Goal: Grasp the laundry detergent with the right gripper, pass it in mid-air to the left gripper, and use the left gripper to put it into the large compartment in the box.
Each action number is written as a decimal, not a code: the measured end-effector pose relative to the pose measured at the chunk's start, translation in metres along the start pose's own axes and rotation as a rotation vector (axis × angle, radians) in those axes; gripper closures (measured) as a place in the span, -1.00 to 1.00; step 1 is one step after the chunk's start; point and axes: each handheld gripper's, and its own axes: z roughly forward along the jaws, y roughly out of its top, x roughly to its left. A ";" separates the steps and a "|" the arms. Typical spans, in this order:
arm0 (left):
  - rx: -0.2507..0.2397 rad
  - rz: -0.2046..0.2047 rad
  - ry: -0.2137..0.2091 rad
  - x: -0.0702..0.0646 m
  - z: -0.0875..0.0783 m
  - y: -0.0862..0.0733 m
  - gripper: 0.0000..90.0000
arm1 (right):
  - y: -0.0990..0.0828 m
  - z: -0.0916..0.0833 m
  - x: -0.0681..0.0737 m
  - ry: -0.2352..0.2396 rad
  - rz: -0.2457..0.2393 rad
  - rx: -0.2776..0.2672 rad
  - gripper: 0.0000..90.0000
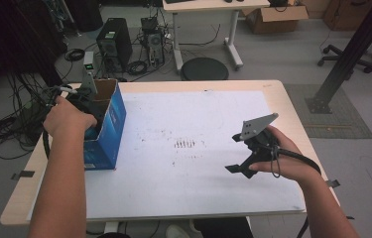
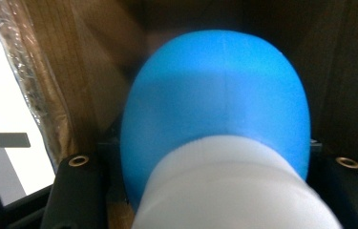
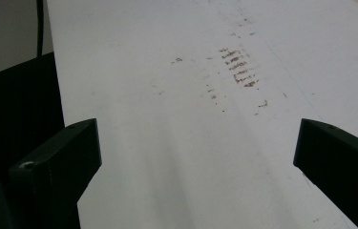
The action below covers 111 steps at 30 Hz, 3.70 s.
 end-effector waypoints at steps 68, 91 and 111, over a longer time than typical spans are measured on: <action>-0.096 0.204 0.085 -0.083 -0.107 -0.034 -0.97 | 0.011 -0.028 0.007 -0.018 -0.039 -0.037 -0.95; -0.110 0.863 0.051 -0.207 -0.097 -0.074 -1.00 | 0.027 -0.047 -0.012 -0.031 -0.117 0.143 -0.94; -0.005 1.235 0.056 -0.241 -0.055 -0.086 -1.00 | 0.020 -0.029 -0.022 0.004 -0.146 0.288 -0.93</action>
